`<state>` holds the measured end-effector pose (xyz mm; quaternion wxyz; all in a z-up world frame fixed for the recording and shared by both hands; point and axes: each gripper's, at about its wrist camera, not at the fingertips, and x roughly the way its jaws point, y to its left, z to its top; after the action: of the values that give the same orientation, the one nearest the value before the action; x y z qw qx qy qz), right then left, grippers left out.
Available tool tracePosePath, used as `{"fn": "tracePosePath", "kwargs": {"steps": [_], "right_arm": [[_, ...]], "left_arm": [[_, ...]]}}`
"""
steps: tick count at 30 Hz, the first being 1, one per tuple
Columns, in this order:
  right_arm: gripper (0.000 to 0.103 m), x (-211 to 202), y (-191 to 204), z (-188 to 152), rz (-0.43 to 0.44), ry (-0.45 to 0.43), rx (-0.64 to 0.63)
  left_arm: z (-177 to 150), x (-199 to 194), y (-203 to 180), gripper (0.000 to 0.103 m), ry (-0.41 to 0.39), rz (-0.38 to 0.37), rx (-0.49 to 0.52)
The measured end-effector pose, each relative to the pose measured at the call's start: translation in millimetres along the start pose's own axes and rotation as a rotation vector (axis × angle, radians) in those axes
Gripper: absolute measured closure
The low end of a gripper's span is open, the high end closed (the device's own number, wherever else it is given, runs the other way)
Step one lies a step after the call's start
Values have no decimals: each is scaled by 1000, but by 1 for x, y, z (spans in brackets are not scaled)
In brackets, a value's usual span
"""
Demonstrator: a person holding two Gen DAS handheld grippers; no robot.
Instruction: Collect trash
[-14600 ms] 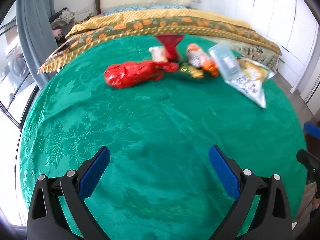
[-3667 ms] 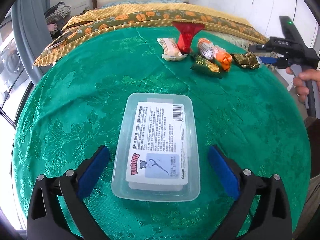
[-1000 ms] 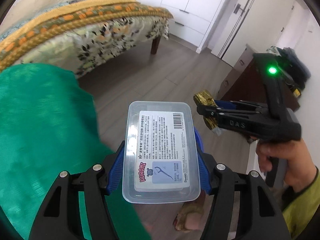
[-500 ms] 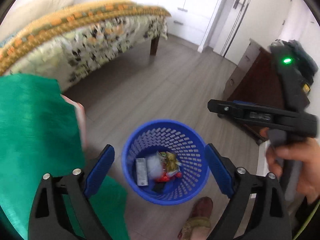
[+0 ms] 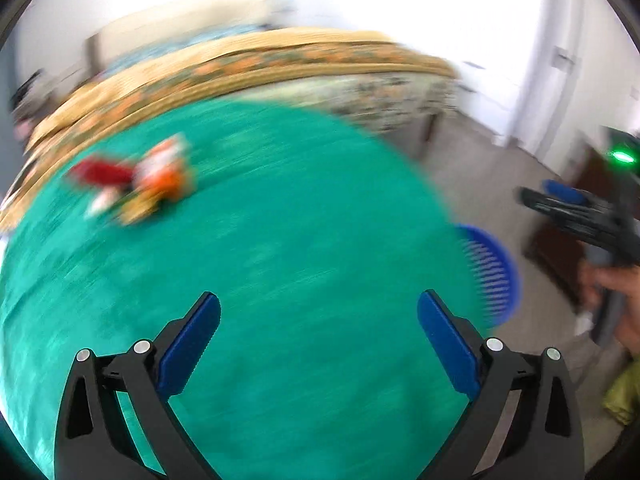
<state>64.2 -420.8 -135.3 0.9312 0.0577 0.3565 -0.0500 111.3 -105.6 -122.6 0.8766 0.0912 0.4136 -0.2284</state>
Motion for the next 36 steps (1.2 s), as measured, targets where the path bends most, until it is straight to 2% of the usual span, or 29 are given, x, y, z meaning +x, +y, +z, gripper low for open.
{"fn": "tracePosePath", "kwargs": {"steps": [3, 7, 10, 12, 14, 18, 36], "right_arm": [[6, 0, 80, -3, 132, 30, -78], [6, 19, 175, -6, 245, 110, -197], [5, 42, 225, -2, 236, 139, -272], [5, 62, 243, 3, 215, 154, -293], [5, 77, 251, 4, 178, 209, -314], [5, 82, 245, 7, 190, 222, -276], [5, 83, 244, 6, 190, 223, -275]], "left_arm": [[-17, 1, 67, 5, 29, 135, -93], [-19, 2, 128, 5, 38, 234, -183], [-12, 9, 161, 5, 24, 259, -234], [-6, 21, 175, 5, 54, 280, -242], [0, 34, 178, 4, 89, 283, -236], [-1, 35, 182, 4, 84, 265, -250], [-4, 36, 182, 4, 84, 256, -258]]}}
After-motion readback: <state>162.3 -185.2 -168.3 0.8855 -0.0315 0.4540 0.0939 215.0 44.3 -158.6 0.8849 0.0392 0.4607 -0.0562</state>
